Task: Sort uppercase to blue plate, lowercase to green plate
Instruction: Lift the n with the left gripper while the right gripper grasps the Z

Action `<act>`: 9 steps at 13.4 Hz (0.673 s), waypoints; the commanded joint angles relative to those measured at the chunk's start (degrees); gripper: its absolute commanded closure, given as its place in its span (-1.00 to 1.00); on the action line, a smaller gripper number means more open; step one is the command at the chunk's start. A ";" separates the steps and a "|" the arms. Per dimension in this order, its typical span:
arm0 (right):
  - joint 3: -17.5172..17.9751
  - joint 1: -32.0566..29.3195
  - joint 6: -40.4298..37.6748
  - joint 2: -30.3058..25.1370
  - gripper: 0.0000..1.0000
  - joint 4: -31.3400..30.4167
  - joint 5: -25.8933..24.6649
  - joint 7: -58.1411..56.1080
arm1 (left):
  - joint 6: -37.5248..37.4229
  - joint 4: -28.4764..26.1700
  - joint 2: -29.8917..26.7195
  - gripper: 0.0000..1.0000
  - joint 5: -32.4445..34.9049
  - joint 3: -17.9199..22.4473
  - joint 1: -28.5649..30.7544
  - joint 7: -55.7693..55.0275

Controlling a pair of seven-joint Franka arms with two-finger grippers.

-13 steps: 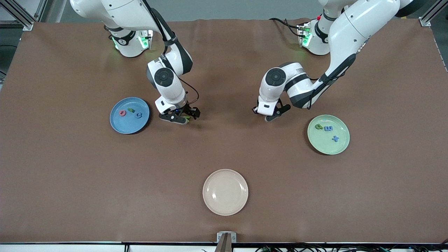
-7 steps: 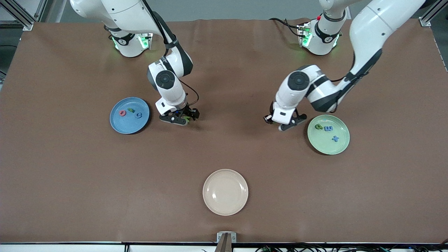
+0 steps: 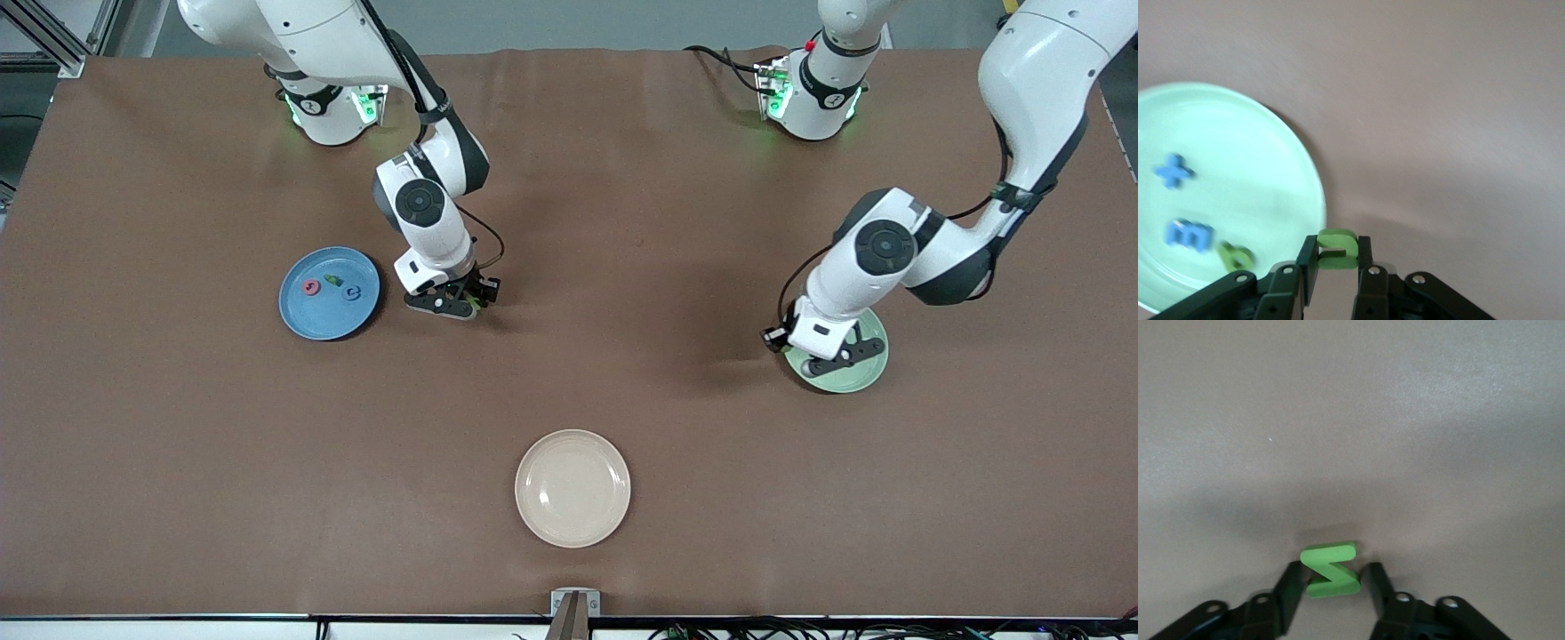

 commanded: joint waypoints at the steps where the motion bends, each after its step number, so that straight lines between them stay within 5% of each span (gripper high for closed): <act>1: -0.21 -0.27 -0.04 0.89 0.88 -0.08 -1.15 -0.13 | -0.95 1.92 2.94 0.91 1.11 3.65 -0.69 5.96; 5: -0.38 -1.93 -2.92 -0.25 1.00 -0.08 -1.24 -2.93 | -0.34 2.80 3.82 0.91 1.64 8.23 -0.60 13.80; 9: -2.22 -6.24 -18.01 -7.62 1.00 -0.08 -1.94 -11.09 | -0.25 3.15 5.32 0.90 1.99 8.94 -0.60 14.78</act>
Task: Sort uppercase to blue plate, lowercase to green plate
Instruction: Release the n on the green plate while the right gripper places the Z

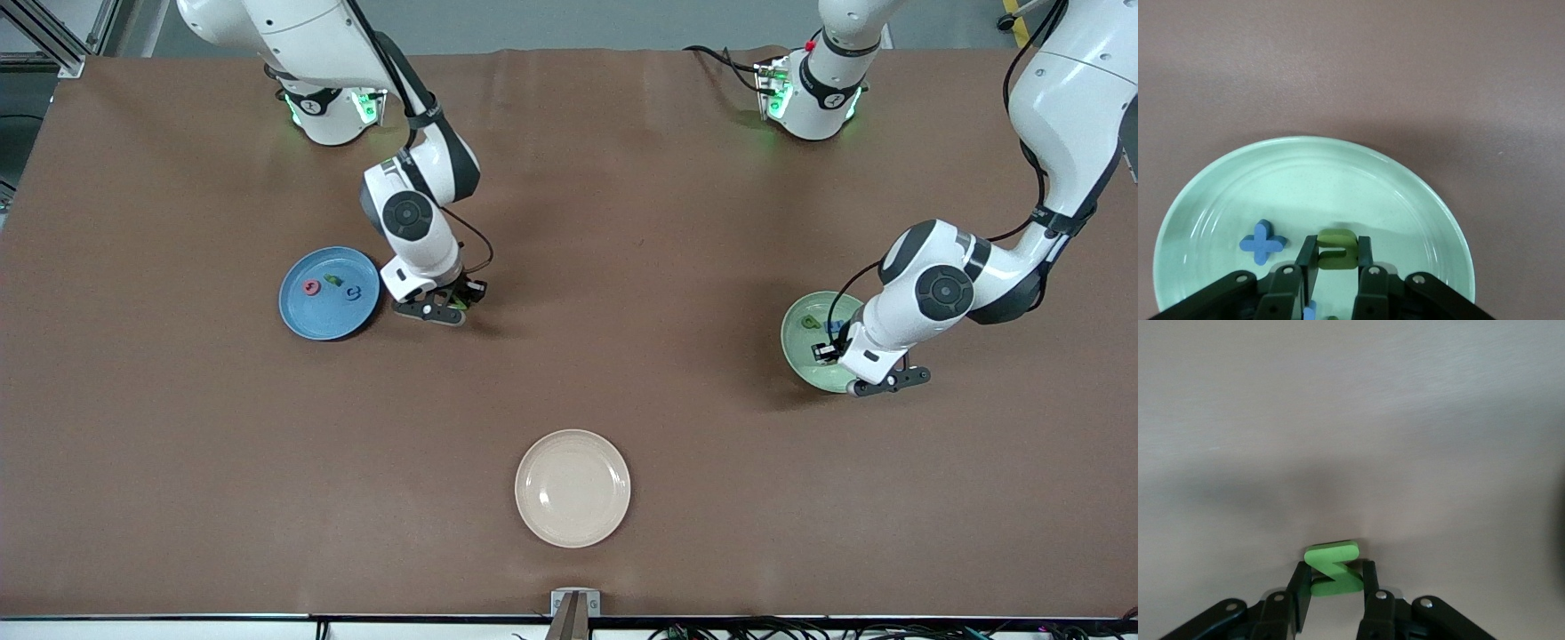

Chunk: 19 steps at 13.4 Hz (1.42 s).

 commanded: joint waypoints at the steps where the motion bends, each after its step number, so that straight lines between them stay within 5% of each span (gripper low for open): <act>1: -2.59 -3.02 -11.24 -7.57 1.00 -1.11 -3.26 -5.77 | -0.08 1.09 1.47 0.89 2.26 0.07 -0.53 0.09; 4: -6.56 -3.28 -20.14 -11.71 0.99 -1.54 -8.97 -8.24 | -0.08 1.09 1.57 0.71 3.14 0.60 -0.53 0.09; 7: -7.00 -7.40 -20.95 -12.51 0.99 -4.09 -9.60 -12.20 | -0.16 1.17 1.48 0.14 3.14 0.69 -0.45 -0.26; 10: -7.01 -10.13 -20.95 -12.42 0.99 -5.76 -12.58 -12.65 | -0.78 1.35 0.78 -0.99 3.05 0.60 -0.27 -0.26; 16: -6.92 -13.48 -18.84 -11.02 0.88 -5.68 -14.79 -13.35 | -1.04 3.81 -0.71 -1.00 1.65 0.07 -0.09 -0.53; 18: -6.92 -13.57 -18.66 -10.49 0.25 -5.68 -15.14 -14.04 | -5.58 5.99 -1.94 -1.00 1.56 -2.20 0.43 0.70; 19: -6.92 -13.57 -18.40 -10.40 0.24 -5.68 -15.49 -15.01 | -10.66 8.36 -2.21 -1.00 1.65 -4.30 0.87 2.45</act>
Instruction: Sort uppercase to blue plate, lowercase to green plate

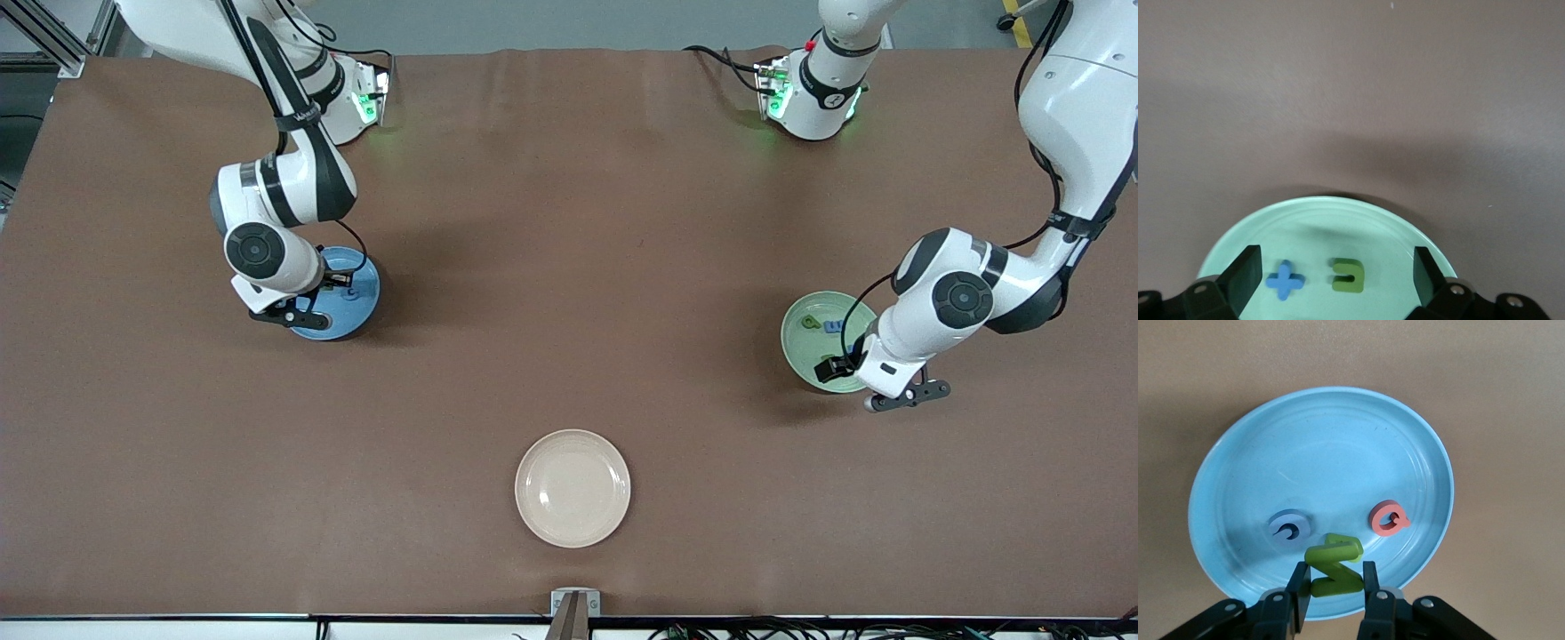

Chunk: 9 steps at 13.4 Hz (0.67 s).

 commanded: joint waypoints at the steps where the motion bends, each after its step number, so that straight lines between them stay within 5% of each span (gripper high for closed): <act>1: 0.68 -1.24 1.28 0.05 0.23 -0.75 -1.74 -1.90 | -12.83 5.16 -2.42 -1.00 -0.37 -4.89 1.24 4.33; 2: 0.68 -1.59 1.29 0.05 0.01 -0.66 -1.83 -2.52 | -17.32 7.27 -2.33 -1.00 -0.63 -6.91 2.21 6.61; 3: 0.68 -1.77 1.37 0.05 -0.99 -0.66 -1.83 -2.78 | -20.24 8.94 -2.33 -1.00 -1.50 -8.59 3.26 8.37; 9: 0.68 -2.04 1.90 0.31 -1.00 -0.66 -1.74 -2.87 | -25.19 14.58 -2.42 -1.00 -4.76 -13.00 6.61 11.64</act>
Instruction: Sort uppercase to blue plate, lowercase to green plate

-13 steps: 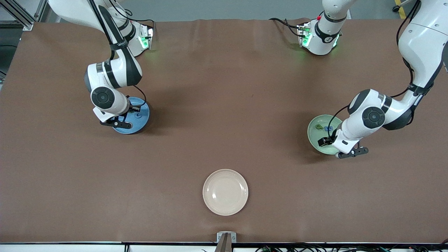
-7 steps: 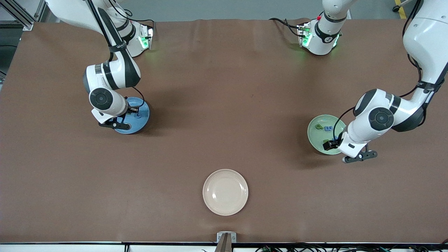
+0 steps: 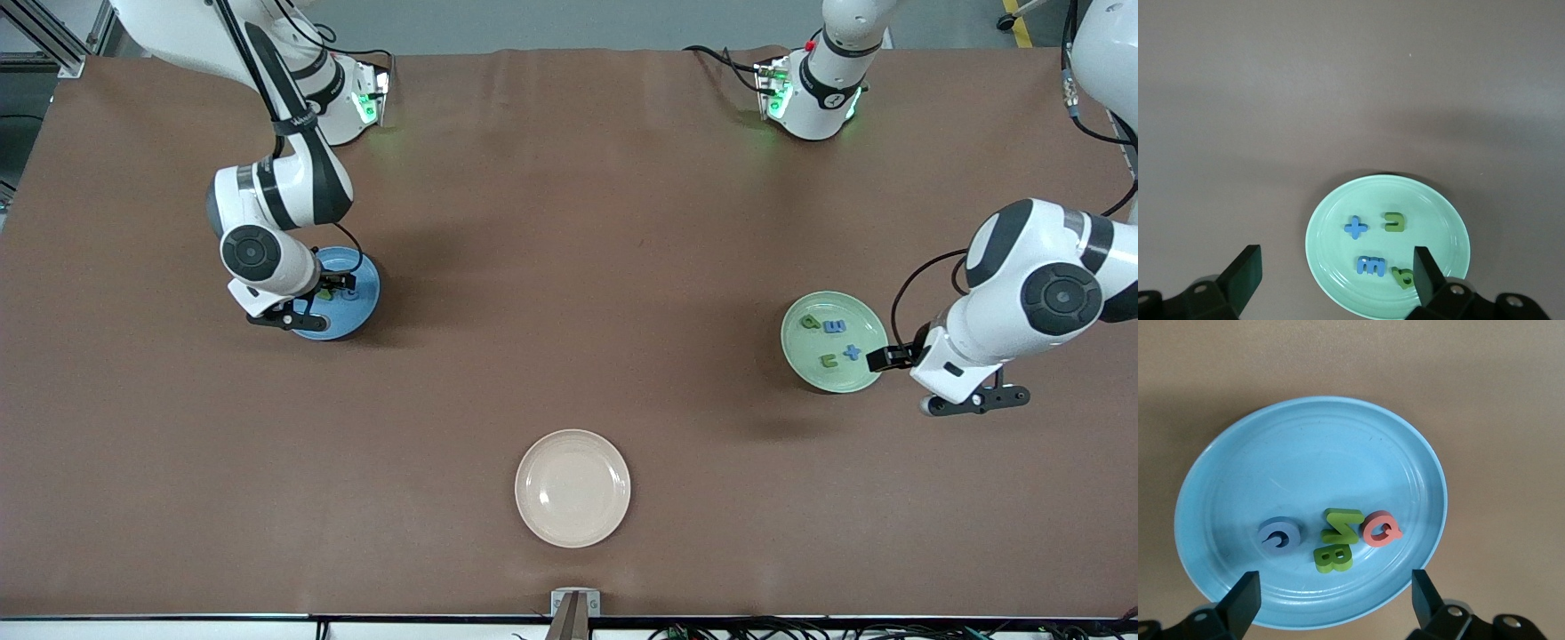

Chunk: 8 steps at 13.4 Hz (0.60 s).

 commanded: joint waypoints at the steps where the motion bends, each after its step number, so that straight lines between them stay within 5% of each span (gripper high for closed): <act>1: 0.68 -1.06 1.07 -0.11 -1.00 -0.61 -1.20 -0.33 | -2.04 2.20 -0.06 -1.00 -0.97 -0.93 0.16 0.94; 8: 0.68 -1.06 1.16 -0.11 -1.00 -0.61 -1.20 -0.24 | -1.69 3.16 0.82 -1.00 -0.35 2.04 0.07 1.29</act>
